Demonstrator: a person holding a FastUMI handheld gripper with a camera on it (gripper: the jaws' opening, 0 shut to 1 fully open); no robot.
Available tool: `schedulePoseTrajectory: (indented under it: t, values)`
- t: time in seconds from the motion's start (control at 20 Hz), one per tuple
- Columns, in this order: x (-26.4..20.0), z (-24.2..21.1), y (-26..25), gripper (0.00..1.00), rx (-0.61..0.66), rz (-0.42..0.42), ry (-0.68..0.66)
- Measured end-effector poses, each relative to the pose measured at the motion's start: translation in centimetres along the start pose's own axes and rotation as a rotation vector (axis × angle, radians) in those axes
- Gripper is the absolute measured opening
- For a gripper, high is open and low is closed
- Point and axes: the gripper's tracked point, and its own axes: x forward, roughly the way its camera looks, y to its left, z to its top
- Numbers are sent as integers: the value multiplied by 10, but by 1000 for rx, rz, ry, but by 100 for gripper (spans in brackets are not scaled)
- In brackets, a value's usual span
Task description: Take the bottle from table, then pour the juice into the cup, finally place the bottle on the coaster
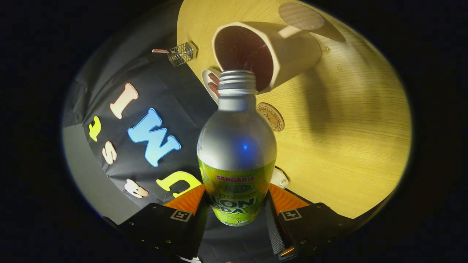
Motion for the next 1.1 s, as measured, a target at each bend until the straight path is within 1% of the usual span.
schedulePoseTrajectory:
  t: [0.25,0.5,0.7,0.8,1.0,1.1]
  values:
    - [0,1,5,73,39,5,-4]
    - [4,-3,9,73,1,2,-8]
    - [8,-3,1,73,-68,-7,-29]
    - [10,-3,-7,73,-123,-24,-42]
    - [6,3,-23,73,-330,-87,-85]
    - [7,6,-25,73,-425,-101,-107]
